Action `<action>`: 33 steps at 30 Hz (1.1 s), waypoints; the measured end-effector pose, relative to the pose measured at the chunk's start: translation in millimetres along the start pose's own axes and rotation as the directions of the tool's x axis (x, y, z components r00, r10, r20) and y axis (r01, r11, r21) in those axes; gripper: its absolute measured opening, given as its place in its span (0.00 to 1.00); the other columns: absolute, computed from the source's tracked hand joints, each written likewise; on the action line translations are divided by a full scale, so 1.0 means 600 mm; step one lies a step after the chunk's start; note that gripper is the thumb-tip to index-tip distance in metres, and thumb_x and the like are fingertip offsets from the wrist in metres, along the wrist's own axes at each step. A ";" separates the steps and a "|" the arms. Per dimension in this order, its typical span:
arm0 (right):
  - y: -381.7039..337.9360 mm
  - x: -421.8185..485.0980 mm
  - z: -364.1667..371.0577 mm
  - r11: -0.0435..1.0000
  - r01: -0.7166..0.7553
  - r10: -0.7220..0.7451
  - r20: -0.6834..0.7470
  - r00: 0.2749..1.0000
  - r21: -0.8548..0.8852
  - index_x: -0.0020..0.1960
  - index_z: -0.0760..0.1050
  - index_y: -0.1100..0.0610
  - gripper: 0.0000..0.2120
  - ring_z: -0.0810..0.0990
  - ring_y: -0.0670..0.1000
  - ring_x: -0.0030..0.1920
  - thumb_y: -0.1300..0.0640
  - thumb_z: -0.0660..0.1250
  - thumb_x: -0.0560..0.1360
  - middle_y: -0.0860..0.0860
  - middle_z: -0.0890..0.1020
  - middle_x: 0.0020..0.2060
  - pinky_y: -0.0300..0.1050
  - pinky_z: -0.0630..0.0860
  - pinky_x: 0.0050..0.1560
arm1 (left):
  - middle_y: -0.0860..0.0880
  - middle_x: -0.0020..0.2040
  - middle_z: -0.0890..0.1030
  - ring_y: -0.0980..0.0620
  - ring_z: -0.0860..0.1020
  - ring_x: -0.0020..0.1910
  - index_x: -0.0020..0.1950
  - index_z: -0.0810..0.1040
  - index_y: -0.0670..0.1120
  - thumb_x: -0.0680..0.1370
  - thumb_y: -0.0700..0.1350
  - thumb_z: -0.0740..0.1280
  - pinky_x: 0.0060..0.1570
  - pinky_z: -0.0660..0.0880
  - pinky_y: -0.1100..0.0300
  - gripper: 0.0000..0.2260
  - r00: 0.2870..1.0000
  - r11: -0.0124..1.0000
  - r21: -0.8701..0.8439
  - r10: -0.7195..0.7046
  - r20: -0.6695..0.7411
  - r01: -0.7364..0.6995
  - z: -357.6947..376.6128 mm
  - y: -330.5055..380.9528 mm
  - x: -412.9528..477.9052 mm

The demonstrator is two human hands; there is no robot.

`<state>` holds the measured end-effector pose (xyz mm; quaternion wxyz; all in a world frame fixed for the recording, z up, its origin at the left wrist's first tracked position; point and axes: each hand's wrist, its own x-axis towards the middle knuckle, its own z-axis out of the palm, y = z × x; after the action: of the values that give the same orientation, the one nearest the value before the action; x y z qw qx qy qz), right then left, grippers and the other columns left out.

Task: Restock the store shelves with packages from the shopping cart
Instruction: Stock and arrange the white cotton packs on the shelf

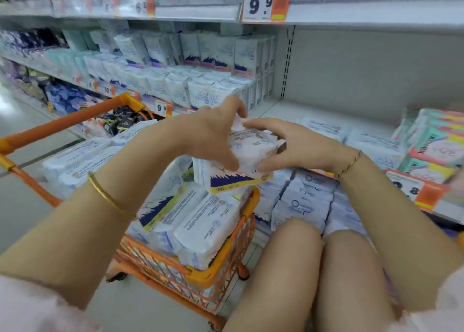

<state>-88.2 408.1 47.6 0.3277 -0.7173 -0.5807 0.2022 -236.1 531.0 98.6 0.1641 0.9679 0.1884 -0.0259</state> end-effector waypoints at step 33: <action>0.360 0.089 -0.203 0.667 -0.685 0.542 -0.441 0.716 -0.292 0.68 0.68 0.57 0.19 0.68 0.60 0.64 0.55 0.54 0.79 0.58 0.67 0.66 0.53 0.69 0.65 | 0.42 0.71 0.67 0.44 0.66 0.69 0.72 0.65 0.43 0.81 0.39 0.50 0.67 0.64 0.57 0.19 0.999 0.789 -0.614 -0.042 -0.012 0.026 0.183 0.113 0.516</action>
<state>158.1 407.2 -14.0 0.1583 -0.9486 -0.2699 0.0487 77.4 545.9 -18.8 0.4662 0.8591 0.2061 0.0460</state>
